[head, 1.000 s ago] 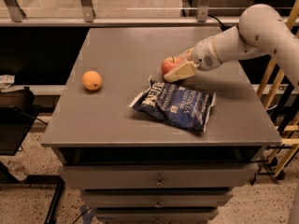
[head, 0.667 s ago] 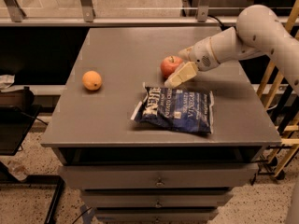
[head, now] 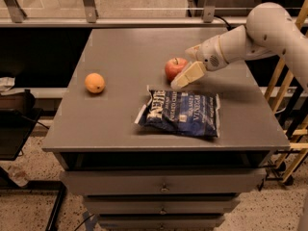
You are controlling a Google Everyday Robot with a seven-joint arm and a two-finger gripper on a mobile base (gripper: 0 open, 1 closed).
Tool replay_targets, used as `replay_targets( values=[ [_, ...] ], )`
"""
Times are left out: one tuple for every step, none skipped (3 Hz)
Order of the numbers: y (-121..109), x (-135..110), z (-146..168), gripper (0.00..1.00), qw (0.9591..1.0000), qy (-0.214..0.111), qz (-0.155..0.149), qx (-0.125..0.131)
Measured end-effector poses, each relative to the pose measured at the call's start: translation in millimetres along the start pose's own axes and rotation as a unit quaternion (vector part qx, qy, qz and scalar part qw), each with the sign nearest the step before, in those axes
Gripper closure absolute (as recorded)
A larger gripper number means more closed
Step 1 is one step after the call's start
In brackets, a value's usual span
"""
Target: Move apple near blue chip bag
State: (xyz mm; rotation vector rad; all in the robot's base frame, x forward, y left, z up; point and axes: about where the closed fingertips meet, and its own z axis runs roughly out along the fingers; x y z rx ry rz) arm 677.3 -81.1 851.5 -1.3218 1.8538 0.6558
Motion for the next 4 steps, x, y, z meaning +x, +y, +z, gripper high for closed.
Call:
replay_targets(
  values=[
    [-3.8, -10.3, -18.5, 0.00, 0.9995, -0.001, -0.019, 0.023],
    [-1.2, -14.1, -48.3, 0.00, 0.9981, -0.005, -0.027, 0.055],
    [7.8, -12.1, -81.2, 0.00, 0.9955, -0.009, -0.025, 0.090],
    [15.1, -7.7, -103.9, 0.00, 0.9933, -0.008, -0.014, 0.114]
  ],
)
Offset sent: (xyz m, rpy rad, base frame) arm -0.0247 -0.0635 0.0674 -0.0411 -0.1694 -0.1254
